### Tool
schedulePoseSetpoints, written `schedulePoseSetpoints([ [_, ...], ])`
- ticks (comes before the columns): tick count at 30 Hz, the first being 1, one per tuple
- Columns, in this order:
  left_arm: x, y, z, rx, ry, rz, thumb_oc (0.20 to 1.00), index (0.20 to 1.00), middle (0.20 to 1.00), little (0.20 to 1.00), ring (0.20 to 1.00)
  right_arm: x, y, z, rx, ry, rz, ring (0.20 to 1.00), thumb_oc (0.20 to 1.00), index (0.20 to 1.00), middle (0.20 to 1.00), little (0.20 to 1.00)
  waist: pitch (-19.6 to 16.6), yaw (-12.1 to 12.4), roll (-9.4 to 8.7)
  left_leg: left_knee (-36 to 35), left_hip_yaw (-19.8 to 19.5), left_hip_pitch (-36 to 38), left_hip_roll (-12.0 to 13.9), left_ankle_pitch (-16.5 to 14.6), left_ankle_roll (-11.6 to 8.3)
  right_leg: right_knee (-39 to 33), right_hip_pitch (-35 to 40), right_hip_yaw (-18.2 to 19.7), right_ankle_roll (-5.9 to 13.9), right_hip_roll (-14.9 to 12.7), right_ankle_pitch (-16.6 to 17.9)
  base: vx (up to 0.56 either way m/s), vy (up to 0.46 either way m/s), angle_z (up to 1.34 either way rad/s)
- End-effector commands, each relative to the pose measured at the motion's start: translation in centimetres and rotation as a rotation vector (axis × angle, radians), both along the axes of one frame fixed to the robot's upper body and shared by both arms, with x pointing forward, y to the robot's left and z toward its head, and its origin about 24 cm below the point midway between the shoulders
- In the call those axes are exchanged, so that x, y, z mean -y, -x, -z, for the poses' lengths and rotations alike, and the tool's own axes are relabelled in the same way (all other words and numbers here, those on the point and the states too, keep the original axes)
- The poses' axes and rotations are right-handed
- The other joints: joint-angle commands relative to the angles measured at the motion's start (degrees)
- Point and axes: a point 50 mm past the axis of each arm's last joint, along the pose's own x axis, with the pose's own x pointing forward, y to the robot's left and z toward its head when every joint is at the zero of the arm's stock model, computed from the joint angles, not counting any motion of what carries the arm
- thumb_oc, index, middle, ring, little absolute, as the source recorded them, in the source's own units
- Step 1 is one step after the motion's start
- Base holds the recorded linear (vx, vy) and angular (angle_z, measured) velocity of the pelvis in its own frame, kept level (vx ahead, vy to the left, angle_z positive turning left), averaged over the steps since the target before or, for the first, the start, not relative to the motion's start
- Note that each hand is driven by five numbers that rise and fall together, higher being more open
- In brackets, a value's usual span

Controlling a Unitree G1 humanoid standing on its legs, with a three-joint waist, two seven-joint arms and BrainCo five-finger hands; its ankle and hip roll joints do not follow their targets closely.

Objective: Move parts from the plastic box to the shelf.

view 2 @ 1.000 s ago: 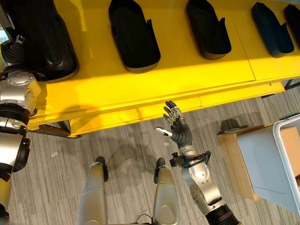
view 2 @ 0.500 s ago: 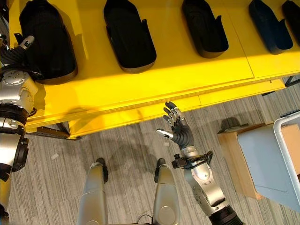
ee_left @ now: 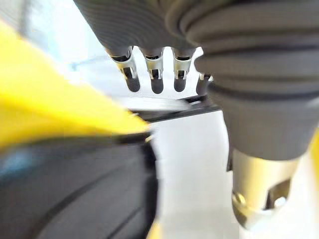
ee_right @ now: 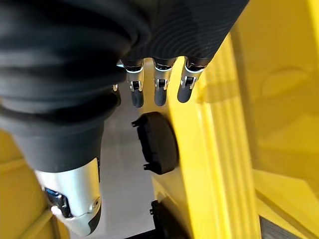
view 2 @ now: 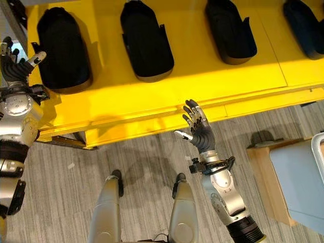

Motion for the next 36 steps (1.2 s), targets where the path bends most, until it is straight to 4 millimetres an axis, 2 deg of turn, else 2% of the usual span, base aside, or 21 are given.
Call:
schedulePoseSetpoints([
  [1, -1.1, 1.8, -3.2, 0.167, -0.108, -0.109, 1.0, 1.0, 1.0, 1.0, 1.0, 0.8, 0.8, -2.3, 0.144, 0.002, 0.035, 1.0, 1.0, 1.0, 1.0, 1.0, -1.9, 1.0, 0.28, -2.3, -0.7, 0.8, 1.4, 4.5, -0.14, 0.0, 0.0, 0.0, -2.22, 0.3, 5.9, -0.01, -0.007, 0.06],
  [2, -1.1, 3.0, -2.7, 0.188, -0.148, -0.125, 1.0, 1.0, 1.0, 1.0, 1.0, 1.1, 0.7, -2.4, 0.153, 0.009, 0.052, 1.0, 1.0, 1.0, 1.0, 1.0, -2.0, 1.3, 0.54, -2.5, -0.6, 1.3, 1.4, 4.6, -0.19, 0.0, 0.4, 0.1, -2.32, 0.2, 5.9, -0.01, -0.007, 0.07],
  [7, -0.6, 5.6, -2.3, 0.24, -0.247, -0.138, 1.0, 1.0, 1.0, 1.0, 1.0, 1.5, 0.5, -3.0, 0.18, 0.02, 0.072, 1.0, 1.0, 1.0, 1.0, 1.0, -2.3, 1.8, 1.29, -4.8, -0.4, 4.4, 1.7, 5.3, -0.6, -1.2, 2.7, -0.3, -2.37, 0.3, 6.3, 0.0, -0.002, 0.01],
  [10, 0.8, 6.8, -0.4, 0.216, -0.264, -0.015, 1.0, 1.0, 1.0, 1.0, 1.0, 1.9, 0.6, -3.1, 0.185, 0.027, 0.081, 1.0, 1.0, 1.0, 1.0, 1.0, -2.9, 2.0, 2.3, -9.6, -0.6, 8.2, 1.9, 7.8, -0.99, -4.7, 6.1, -0.9, -2.3, 0.6, 7.8, 0.0, -0.068, -0.02],
  [13, 2.1, 7.4, 1.5, 0.166, -0.241, 0.118, 1.0, 1.0, 1.0, 1.0, 1.0, 2.2, 0.7, -3.2, 0.187, 0.033, 0.094, 1.0, 1.0, 1.0, 1.0, 1.0, -3.5, 2.2, 2.97, -13.5, -1.0, 11.6, 2.5, 9.4, -1.27, -7.0, 9.4, -1.6, -2.23, 1.3, 7.8, 0.04, -0.064, 0.06],
  [14, 2.1, 7.4, 1.5, 0.166, -0.24, 0.118, 1.0, 1.0, 1.0, 1.0, 1.0, 2.2, 0.7, -3.2, 0.187, 0.034, 0.093, 1.0, 1.0, 1.0, 1.0, 1.0, -3.6, 2.1, 3.0, -14.0, -1.0, 11.6, 2.5, 9.9, -1.25, -7.4, 9.4, -1.7, -2.27, 1.3, 8.2, 0.06, -0.079, 0.13],
  [16, 2.8, 8.2, 3.7, 0.099, -0.181, 0.229, 1.0, 1.0, 1.0, 1.0, 1.0, 2.5, 0.9, -2.9, 0.18, 0.039, 0.097, 1.0, 1.0, 1.0, 1.0, 1.0, -4.7, 1.9, 3.5, -18.0, -1.1, 15.0, 3.5, 11.7, -1.47, -9.6, 12.3, -2.5, -2.35, 2.2, 8.5, 0.06, -0.076, 0.1],
  [17, 2.8, 8.2, 3.7, 0.098, -0.181, 0.229, 1.0, 1.0, 1.0, 1.0, 1.0, 2.5, 0.9, -2.9, 0.179, 0.039, 0.097, 1.0, 1.0, 1.0, 1.0, 1.0, -4.7, 1.9, 3.51, -18.1, -1.1, 15.2, 3.6, 11.8, -1.48, -9.7, 12.4, -2.5, -2.35, 2.2, 8.5, 0.1, -0.097, 0.0],
  [18, 3.4, 8.8, 5.5, 0.04, -0.138, 0.301, 1.0, 1.0, 1.0, 1.0, 1.0, 2.6, 1.0, -2.8, 0.171, 0.047, 0.095, 1.0, 1.0, 1.0, 1.0, 1.0, -5.8, 1.9, 3.84, -21.7, -1.2, 17.8, 4.7, 13.3, -1.7, -11.5, 14.3, -2.8, -2.45, 3.4, 8.4, 0.1, -0.108, -0.03],
  [21, 4.2, 10.1, 8.0, -0.038, -0.035, 0.41, 1.0, 1.0, 1.0, 1.0, 1.0, 2.8, 1.2, -2.3, 0.15, 0.064, 0.079, 1.0, 1.0, 1.0, 1.0, 1.0, -7.7, 2.0, 4.31, -27.6, -0.7, 22.3, 7.3, 16.2, -1.88, -13.6, 16.8, -3.4, -2.9, 5.6, 8.0, 0.11, -0.139, -0.09],
  [24, 4.9, 10.8, 9.7, -0.087, 0.056, 0.488, 1.0, 1.0, 1.0, 1.0, 1.0, 3.0, 1.4, -2.0, 0.137, 0.082, 0.07, 1.0, 1.0, 1.0, 1.0, 1.0, -9.1, 2.0, 4.68, -31.2, -0.2, 25.1, 8.7, 18.1, -1.95, -14.9, 18.4, -3.8, -3.2, 7.0, 7.6, 0.07, -0.1, -0.14],
  [25, 5.6, 11.6, 11.4, -0.138, 0.151, 0.546, 1.0, 1.0, 1.0, 1.0, 1.0, 3.2, 1.6, -1.7, 0.118, 0.097, 0.061, 1.0, 1.0, 1.0, 1.0, 1.0, -10.4, 2.1, 5.01, -33.9, -0.1, 27.3, 10.0, 19.7, -1.94, -16.0, 19.7, -4.1, -3.59, 8.4, 7.3, 0.15, -0.285, -0.07],
  [26, 7.0, 12.9, 14.8, -0.26, 0.272, 0.616, 1.0, 1.0, 1.0, 1.0, 1.0, 3.5, 1.9, -0.5, 0.062, 0.132, 0.043, 1.0, 1.0, 1.0, 1.0, 1.0, -12.8, 2.3, 5.73, -37.3, 0.1, 29.7, 12.1, 23.1, -2.05, -18.6, 22.3, -4.4, -4.63, 10.8, 6.6, 0.14, -0.277, -0.14],
  [27, 7.3, 12.9, 15.7, -0.276, 0.329, 0.632, 1.0, 1.0, 1.0, 1.0, 1.0, 3.6, 2.1, -0.3, 0.051, 0.138, 0.045, 1.0, 1.0, 1.0, 1.0, 1.0, -13.3, 2.3, 5.93, -38.0, 0.3, 30.0, 12.1, 24.0, -2.21, -19.8, 23.2, -4.8, -4.8, 11.0, 6.6, 0.09, -0.193, -0.18],
  [28, 7.3, 12.9, 15.7, -0.276, 0.33, 0.633, 1.0, 1.0, 1.0, 1.0, 1.0, 3.7, 2.1, -0.3, 0.05, 0.139, 0.046, 1.0, 1.0, 1.0, 1.0, 1.0, -13.3, 2.3, 6.03, -38.2, 0.2, 30.1, 12.1, 24.1, -2.24, -20.0, 23.4, -4.9, -4.81, 11.1, 6.7, -0.02, -0.068, -0.11],
  [29, 7.9, 12.7, 16.6, -0.29, 0.38, 0.645, 1.0, 1.0, 1.0, 1.0, 1.0, 4.4, 2.2, 0.2, 0.024, 0.152, 0.101, 1.0, 1.0, 1.0, 1.0, 1.0, -13.4, 2.1, 5.97, -37.3, 1.6, 29.2, 11.2, 25.7, -2.13, -22.0, 25.2, -6.5, -5.38, 10.6, 7.2, -0.03, -0.04, 0.05],
  [30, 8.0, 12.7, 16.6, -0.29, 0.38, 0.645, 1.0, 1.0, 1.0, 1.0, 1.0, 4.4, 2.2, 0.2, 0.024, 0.152, 0.102, 1.0, 1.0, 1.0, 1.0, 1.0, -13.4, 2.0, 5.98, -37.2, 1.5, 29.1, 11.1, 25.6, -2.08, -22.1, 25.3, -6.6, -5.34, 10.5, 7.3, -0.03, -0.028, 0.32],
  [32, 8.4, 12.9, 17.6, -0.301, 0.431, 0.658, 1.0, 1.0, 1.0, 1.0, 1.0, 4.7, 2.4, 1.3, -0.034, 0.134, 0.1, 1.0, 1.0, 1.0, 1.0, 1.0, -13.6, 1.7, 5.48, -35.0, 1.8, 29.4, 8.4, 24.2, -2.1, -26.1, 27.6, -6.9, -5.14, 9.6, 9.1, -0.01, 0.04, 0.5],
  [33, 8.6, 12.8, 18.2, -0.305, 0.481, 0.664, 1.0, 1.0, 1.0, 1.0, 1.0, 4.8, 2.6, 1.9, -0.06, 0.14, 0.097, 1.0, 1.0, 1.0, 1.0, 1.0, -14.5, 1.5, 5.15, -34.7, 1.1, 30.7, 5.4, 20.4, -1.62, -28.8, 28.8, -6.7, -4.21, 8.4, 10.7, -0.01, 0.053, 0.36],
  [34, 8.6, 12.8, 18.2, -0.305, 0.481, 0.664, 1.0, 1.0, 1.0, 1.0, 1.0, 4.8, 2.6, 1.9, -0.06, 0.14, 0.097, 1.0, 1.0, 1.0, 1.0, 1.0, -14.5, 1.5, 5.12, -34.5, 1.1, 30.8, 5.3, 20.3, -1.54, -28.9, 28.9, -6.7, -4.13, 8.4, 10.8, 0.03, 0.139, 0.18],
  [36, 8.5, 13.1, 18.6, -0.325, 0.458, 0.648, 1.0, 1.0, 1.0, 1.0, 1.0, 5.1, 3.1, 2.7, -0.096, 0.151, 0.107, 1.0, 1.0, 1.0, 1.0, 1.0, -16.7, 0.6, 5.49, -39.6, 2.3, 33.4, 4.7, 19.9, -1.0, -30.7, 29.7, -6.6, -3.1, 7.3, 12.4, 0.05, 0.132, 0.04],
])
